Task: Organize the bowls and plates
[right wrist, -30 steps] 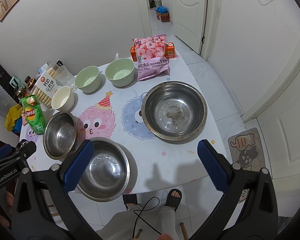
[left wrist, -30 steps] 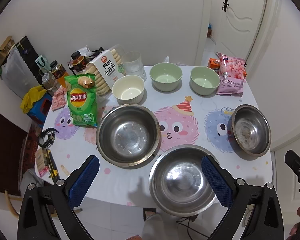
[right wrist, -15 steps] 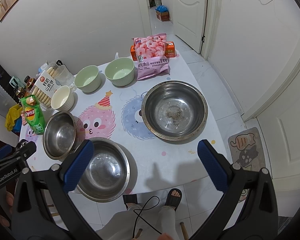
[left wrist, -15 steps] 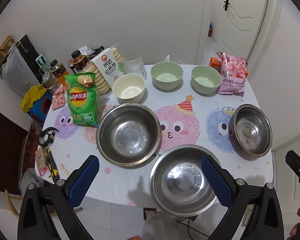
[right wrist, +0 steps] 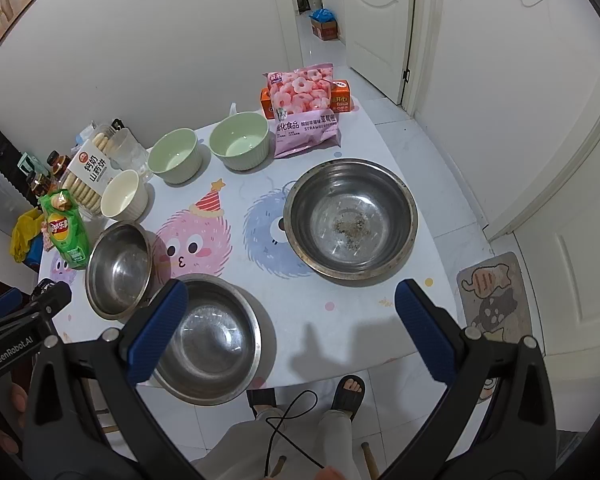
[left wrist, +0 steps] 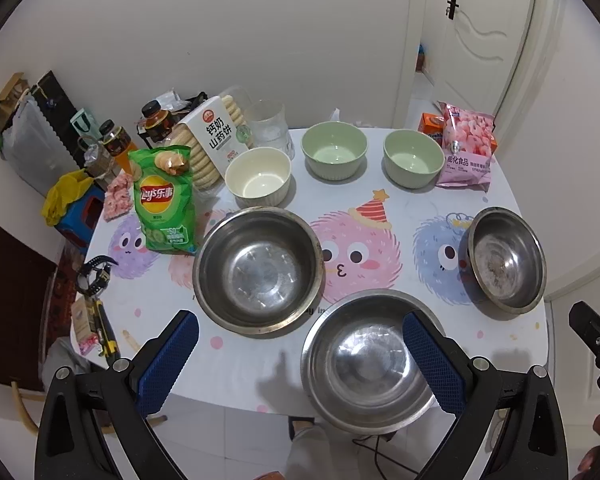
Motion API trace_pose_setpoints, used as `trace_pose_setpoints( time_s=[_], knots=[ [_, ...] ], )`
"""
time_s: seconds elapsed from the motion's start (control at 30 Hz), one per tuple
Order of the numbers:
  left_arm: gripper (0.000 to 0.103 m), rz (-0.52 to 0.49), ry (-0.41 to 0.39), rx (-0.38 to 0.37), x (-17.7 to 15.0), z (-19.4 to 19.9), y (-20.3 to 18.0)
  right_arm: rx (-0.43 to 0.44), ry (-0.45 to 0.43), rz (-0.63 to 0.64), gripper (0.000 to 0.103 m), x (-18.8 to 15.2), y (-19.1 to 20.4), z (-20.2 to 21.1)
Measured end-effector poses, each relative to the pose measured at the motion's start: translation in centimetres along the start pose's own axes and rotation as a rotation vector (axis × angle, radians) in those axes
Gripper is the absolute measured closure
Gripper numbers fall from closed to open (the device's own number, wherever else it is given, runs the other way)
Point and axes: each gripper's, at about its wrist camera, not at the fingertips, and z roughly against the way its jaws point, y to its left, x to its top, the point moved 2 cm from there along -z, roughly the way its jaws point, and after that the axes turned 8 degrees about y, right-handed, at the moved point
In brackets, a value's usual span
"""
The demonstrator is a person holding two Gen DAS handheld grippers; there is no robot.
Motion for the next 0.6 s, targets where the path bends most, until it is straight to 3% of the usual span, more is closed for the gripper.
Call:
trace_pose_setpoints(
  time_s=[0.3,0.6],
  knots=[
    [0.000,-0.068,0.004,-0.042,1.1,-0.5,-1.6,-0.026,-0.004,-0.022,0.000,0.1,0.0,-0.2],
    [0.000,-0.257,-0.004,-0.122,2.6,-0.9,-5.5,-0.085,-0.019,-0.147,0.000,-0.6,-1.3,0.4]
  ],
)
